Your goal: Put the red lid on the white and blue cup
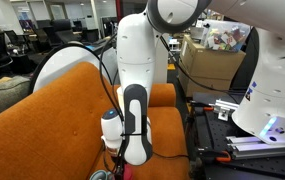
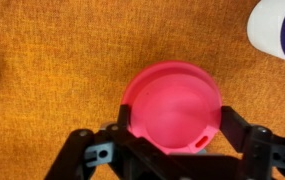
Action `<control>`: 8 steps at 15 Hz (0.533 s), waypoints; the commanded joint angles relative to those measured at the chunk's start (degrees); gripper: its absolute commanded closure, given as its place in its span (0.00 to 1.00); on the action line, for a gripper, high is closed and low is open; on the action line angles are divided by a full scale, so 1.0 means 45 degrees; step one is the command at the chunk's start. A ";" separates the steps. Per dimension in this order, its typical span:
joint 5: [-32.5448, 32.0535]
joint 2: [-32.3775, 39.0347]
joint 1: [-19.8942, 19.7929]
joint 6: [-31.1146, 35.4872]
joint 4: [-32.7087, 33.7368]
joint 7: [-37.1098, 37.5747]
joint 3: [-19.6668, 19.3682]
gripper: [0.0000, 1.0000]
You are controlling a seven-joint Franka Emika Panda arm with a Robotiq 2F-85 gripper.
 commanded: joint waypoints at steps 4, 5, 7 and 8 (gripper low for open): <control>0.0364 -0.1356 0.0898 0.1780 -0.1717 0.0628 -0.0681 0.36; 0.0433 -0.1550 0.1096 0.2048 -0.1928 0.0705 -0.0817 0.36; 0.0594 -0.1966 0.1443 0.2577 -0.2367 0.0788 -0.0975 0.36; 0.0643 -0.2213 0.1533 0.2828 -0.2626 0.0738 -0.0925 0.36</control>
